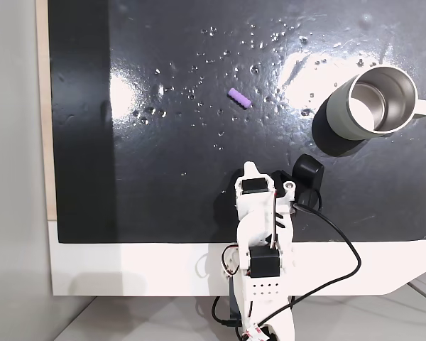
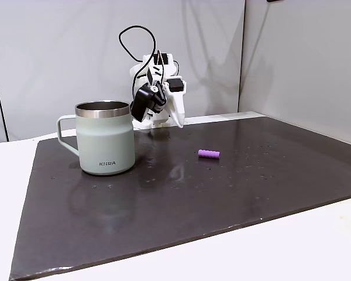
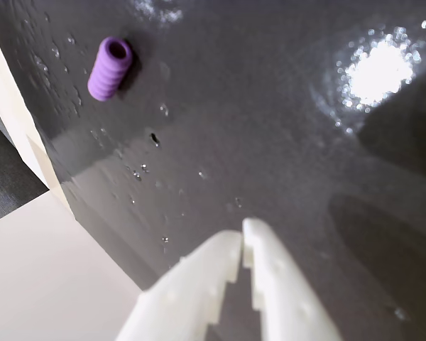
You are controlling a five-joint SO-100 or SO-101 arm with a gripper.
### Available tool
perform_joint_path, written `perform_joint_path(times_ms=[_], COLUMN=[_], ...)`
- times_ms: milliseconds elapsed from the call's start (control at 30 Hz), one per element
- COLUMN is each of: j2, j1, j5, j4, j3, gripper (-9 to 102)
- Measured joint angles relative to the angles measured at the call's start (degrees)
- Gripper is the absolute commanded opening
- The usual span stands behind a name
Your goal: Grasp a pengrip and put it in the cup.
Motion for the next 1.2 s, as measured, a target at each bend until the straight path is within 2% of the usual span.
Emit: perform_joint_path(times_ms=[633,900,1200], j2=[-3.5,-33.3,-68.5], j1=[-2.7,-6.4,-7.6], j5=[-1.9,0.6,17.1], j4=[0.9,0.9,1.1], j3=[-1.9,-24.7,-53.7], gripper=[0,0,0])
